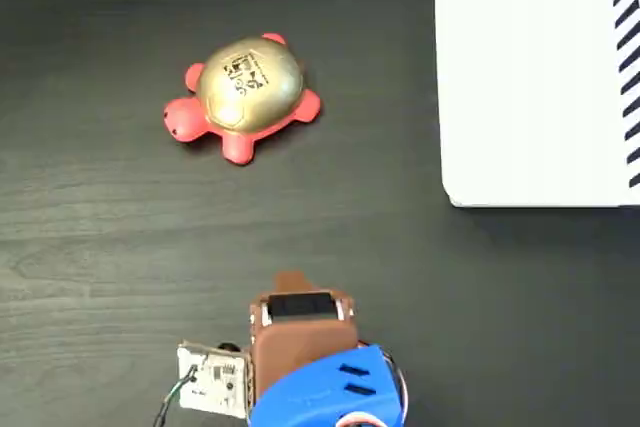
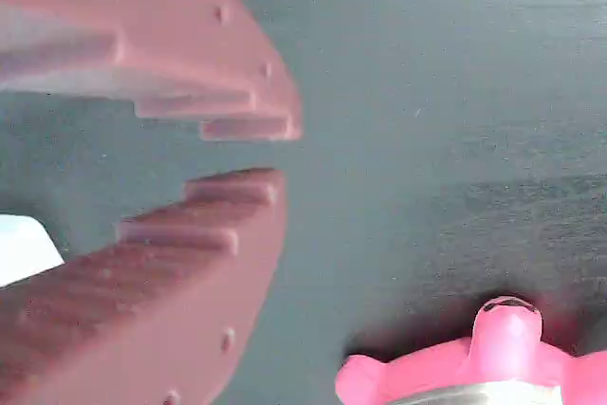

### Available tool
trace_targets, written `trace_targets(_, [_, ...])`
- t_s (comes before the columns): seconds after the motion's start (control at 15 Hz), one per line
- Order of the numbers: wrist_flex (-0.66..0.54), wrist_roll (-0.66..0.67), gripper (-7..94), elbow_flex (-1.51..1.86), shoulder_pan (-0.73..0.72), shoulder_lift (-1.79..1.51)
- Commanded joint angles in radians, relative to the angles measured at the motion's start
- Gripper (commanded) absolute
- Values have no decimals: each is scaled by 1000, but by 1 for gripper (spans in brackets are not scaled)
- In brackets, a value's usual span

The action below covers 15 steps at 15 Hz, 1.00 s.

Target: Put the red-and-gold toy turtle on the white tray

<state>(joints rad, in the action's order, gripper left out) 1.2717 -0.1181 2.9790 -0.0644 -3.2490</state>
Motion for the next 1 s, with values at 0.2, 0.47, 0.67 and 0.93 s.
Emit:
trace_targets(0.2, [3, -14, 0, -54, -14, 0])
trace_targets(0.47, [3, -15, 0, -54, -14, 0])
trace_targets(0.67, [3, -15, 0, -54, -14, 0])
trace_targets(0.93, [5, 44, 0, -54, -80, 0])
